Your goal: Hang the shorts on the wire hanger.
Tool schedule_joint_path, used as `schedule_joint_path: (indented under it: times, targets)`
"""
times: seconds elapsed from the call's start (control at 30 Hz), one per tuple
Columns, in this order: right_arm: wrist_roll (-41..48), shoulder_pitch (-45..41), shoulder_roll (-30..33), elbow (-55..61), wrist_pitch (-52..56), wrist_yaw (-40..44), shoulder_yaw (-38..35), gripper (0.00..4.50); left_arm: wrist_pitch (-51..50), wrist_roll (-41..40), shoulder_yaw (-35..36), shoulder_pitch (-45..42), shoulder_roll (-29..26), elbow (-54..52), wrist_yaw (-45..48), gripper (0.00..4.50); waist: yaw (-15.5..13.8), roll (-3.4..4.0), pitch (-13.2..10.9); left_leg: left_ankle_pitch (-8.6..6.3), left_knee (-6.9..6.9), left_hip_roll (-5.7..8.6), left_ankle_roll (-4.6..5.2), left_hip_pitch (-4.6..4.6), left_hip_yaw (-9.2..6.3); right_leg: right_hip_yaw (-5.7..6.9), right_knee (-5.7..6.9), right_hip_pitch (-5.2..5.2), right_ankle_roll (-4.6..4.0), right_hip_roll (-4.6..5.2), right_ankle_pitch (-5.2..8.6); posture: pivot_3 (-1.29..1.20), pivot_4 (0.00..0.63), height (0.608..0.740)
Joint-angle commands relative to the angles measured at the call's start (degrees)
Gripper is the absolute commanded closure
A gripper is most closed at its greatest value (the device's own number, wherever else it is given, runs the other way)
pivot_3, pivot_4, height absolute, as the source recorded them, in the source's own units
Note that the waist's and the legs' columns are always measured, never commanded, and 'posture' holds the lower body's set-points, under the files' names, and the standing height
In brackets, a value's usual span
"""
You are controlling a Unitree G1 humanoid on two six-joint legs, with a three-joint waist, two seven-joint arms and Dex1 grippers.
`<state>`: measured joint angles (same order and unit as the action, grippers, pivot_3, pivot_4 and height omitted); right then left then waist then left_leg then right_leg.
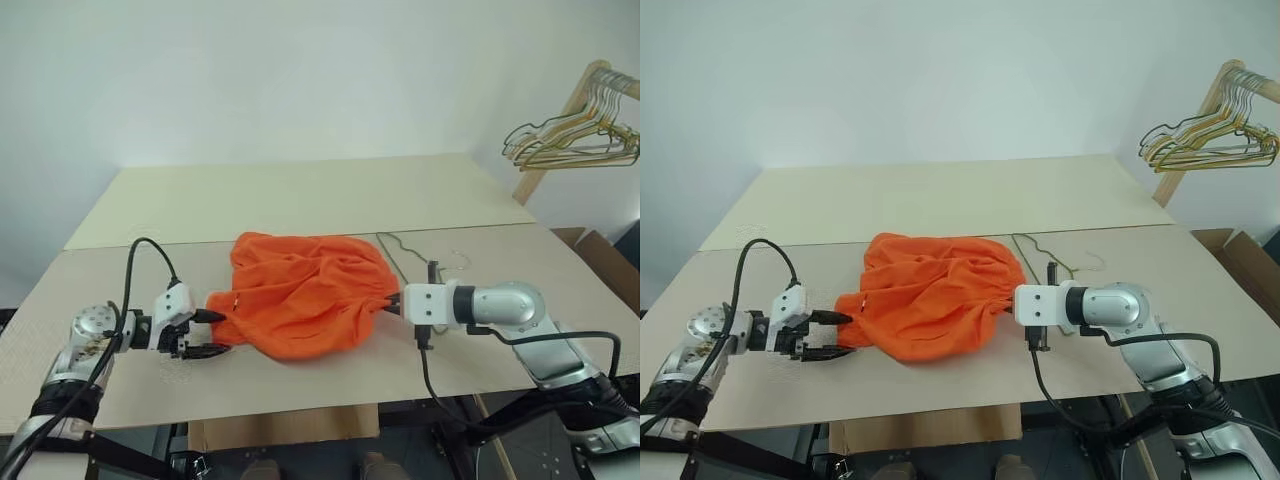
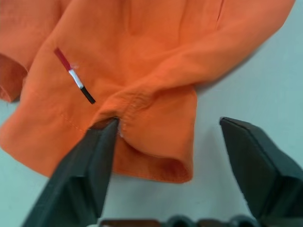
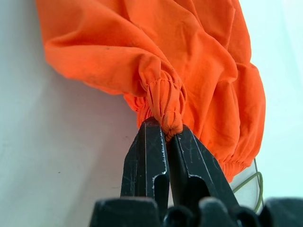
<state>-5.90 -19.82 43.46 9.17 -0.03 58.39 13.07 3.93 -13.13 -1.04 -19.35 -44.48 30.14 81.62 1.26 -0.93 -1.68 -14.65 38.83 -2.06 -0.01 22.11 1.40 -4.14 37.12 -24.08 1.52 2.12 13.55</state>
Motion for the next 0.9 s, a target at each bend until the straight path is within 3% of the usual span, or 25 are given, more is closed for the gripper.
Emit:
schedule_joint_path:
  times: [0.03,0.33,0.67,0.9]
  targets:
    - [1.1,0.1,1.4,1.6,0.3,-0.3,-2.5,4.5,1.0,-2.5,2.6,-1.4,-2.4,-0.7,3.1,1.8,0.0,0.0,0.0,0.0,0.0,0.0,0.0,0.0,0.0,0.0,0.0,0.01,0.0,0.0,0.0,-0.02,0.0,0.74]
    - [1.5,-0.9,1.5,0.2,0.1,-0.4,-2.5,4.5,-1.4,-7.2,6.4,-3.3,-3.5,0.6,7.3,1.8,0.5,0.0,0.0,0.0,0.02,0.0,0.0,-0.01,0.0,0.01,0.01,0.02,0.01,0.0,0.0,-0.02,0.0,0.74]
    - [1.2,-1.1,0.1,0.7,0.6,-1.2,-2.0,4.5,2.3,0.6,-1.3,-5.1,-0.9,4.9,8.1,1.8,1.1,0.0,0.0,0.0,0.03,0.01,0.0,-0.02,-0.01,0.0,0.02,0.04,0.01,0.0,0.0,-0.03,0.0,0.74]
    - [1.2,-0.1,0.1,2.0,1.2,-1.6,-2.0,4.5,5.0,4.3,-2.5,-8.0,1.5,10.9,4.5,1.8,1.2,-0.01,0.0,0.0,0.03,0.01,0.0,-0.01,-0.02,0.0,0.01,0.03,0.01,0.0,0.0,-0.04,0.0,0.74]
